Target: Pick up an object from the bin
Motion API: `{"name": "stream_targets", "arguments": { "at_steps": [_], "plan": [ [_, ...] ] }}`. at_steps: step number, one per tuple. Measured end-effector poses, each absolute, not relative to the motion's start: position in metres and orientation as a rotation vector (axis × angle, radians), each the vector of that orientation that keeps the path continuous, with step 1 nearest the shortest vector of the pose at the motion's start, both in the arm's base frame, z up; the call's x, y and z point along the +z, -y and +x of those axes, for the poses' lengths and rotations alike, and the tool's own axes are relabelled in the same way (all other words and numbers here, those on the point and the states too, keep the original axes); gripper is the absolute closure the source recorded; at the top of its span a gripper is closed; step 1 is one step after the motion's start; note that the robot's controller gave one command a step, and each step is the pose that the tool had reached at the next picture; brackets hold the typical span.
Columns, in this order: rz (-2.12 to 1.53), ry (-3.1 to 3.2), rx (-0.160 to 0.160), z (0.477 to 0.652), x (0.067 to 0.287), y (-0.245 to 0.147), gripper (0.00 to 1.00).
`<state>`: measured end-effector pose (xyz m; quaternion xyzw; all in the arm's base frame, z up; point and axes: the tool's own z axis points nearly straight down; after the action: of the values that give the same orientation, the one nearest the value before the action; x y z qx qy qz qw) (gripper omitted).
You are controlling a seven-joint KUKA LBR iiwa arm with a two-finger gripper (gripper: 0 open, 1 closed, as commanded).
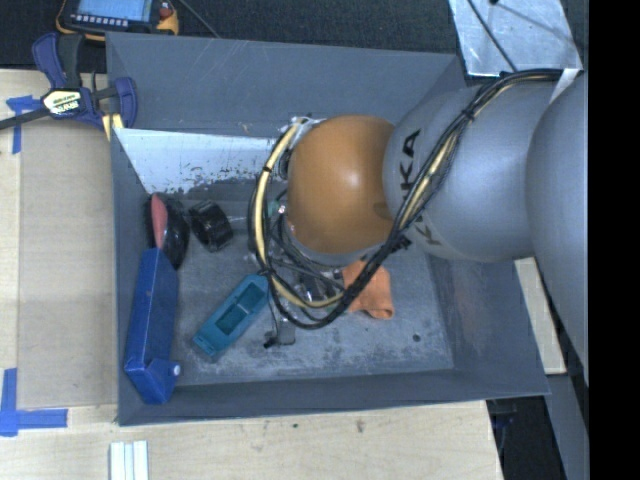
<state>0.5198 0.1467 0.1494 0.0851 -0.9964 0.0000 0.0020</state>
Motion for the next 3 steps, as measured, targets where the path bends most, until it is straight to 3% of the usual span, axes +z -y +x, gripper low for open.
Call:
{"name": "stream_targets", "arguments": {
  "at_steps": [1,2,3],
  "plan": [
    [0.421,3.118,-0.002,0.526,0.119,-0.149,0.0],
    [0.254,3.133,-0.001,0.525,0.071,-0.199,1.0],
    [0.253,3.133,-0.002,0.525,0.071,-0.199,1.0]
  ]
}}
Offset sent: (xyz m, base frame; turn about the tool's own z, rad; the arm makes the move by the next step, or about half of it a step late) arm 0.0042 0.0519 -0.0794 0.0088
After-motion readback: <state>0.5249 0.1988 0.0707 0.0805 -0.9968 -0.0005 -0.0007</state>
